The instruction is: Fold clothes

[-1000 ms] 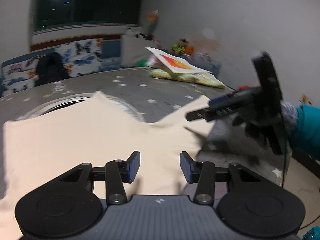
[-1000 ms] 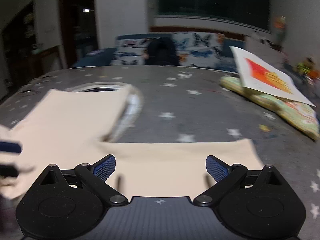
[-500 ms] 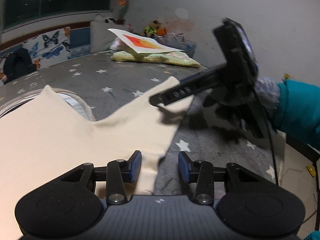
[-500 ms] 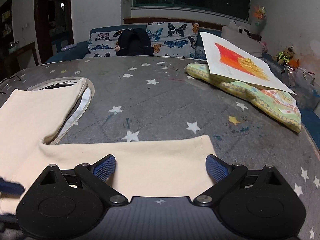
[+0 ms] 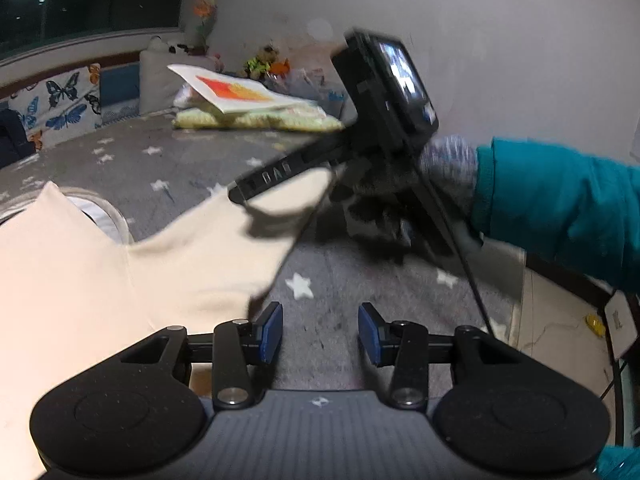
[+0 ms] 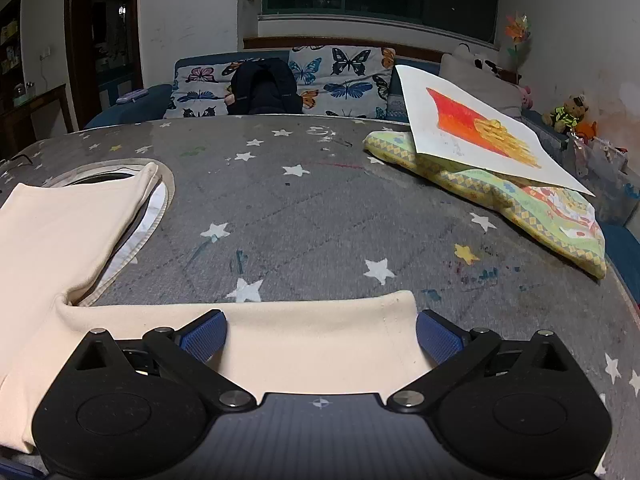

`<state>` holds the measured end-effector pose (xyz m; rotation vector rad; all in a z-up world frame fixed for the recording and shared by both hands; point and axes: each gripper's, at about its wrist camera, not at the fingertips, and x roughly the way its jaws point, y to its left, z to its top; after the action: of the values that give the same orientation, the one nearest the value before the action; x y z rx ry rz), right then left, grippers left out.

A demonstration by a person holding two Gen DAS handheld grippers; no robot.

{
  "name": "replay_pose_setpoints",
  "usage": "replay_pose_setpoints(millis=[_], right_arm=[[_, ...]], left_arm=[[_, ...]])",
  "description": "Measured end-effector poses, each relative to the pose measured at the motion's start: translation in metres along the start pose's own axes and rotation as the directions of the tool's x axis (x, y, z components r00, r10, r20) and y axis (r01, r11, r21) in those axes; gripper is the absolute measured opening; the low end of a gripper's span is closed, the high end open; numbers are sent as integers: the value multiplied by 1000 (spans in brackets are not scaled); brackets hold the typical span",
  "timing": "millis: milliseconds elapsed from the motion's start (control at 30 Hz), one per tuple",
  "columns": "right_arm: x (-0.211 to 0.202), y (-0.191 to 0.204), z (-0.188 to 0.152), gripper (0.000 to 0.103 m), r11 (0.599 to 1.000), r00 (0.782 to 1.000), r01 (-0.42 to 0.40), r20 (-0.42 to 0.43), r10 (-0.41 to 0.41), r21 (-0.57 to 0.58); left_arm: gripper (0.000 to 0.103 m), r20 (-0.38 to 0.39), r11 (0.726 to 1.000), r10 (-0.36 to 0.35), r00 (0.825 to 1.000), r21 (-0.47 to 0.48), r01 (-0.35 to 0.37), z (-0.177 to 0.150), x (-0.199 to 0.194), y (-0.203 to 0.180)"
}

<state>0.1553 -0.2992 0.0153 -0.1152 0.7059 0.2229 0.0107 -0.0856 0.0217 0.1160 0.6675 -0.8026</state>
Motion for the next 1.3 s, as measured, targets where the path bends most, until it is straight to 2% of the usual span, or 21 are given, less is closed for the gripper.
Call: replay_pose_setpoints(millis=[67,167,233,300,367,567,600,700,767,833,1033,1300], right_arm=[[0,-1,0,103,1000,1000,3,2,-3,2],[-4,-4,0,103,1000,1000,10,12,-10,12],[-9,-6,0,103,1000,1000,11,19,-12,24],[-16,-6,-1,103,999,1000,7,27,-7,31],[-22,-5,-1,103,999,999,-1,35,0,35],[-37,23,-9,103,998,996,-70,51,70,2],[-38,28,-10,103,997,995,-80,51,80,-3],[-37,45,-14,103,994,993,-109,44,109,-15],[-35,54,-16,103,993,992,-120,39,121,-14],[-34,60,-18,103,993,992,-121,36,121,-14],[-29,67,-21,103,994,994,-107,34,107,-19],[-25,74,-25,103,995,995,-92,32,93,-24]], left_arm=[[46,31,1000,21,999,-15,-21,4,-9,4],[57,65,998,60,996,-33,-58,8,-20,10],[59,76,994,95,993,-54,-92,8,-26,15],[69,82,989,134,988,-80,-128,7,-33,20],[74,82,979,178,981,-116,-168,4,-41,27],[83,72,943,285,956,-198,-267,-7,-62,45],[88,70,936,302,951,-209,-282,-8,-66,49],[99,73,908,368,927,-243,-341,-13,-80,59],[103,83,883,421,903,-266,-387,-17,-91,67],[103,94,865,457,884,-279,-418,-19,-102,72],[103,92,815,524,847,-343,-468,-30,-125,92],[103,51,715,644,763,-394,-577,-42,-135,108]])
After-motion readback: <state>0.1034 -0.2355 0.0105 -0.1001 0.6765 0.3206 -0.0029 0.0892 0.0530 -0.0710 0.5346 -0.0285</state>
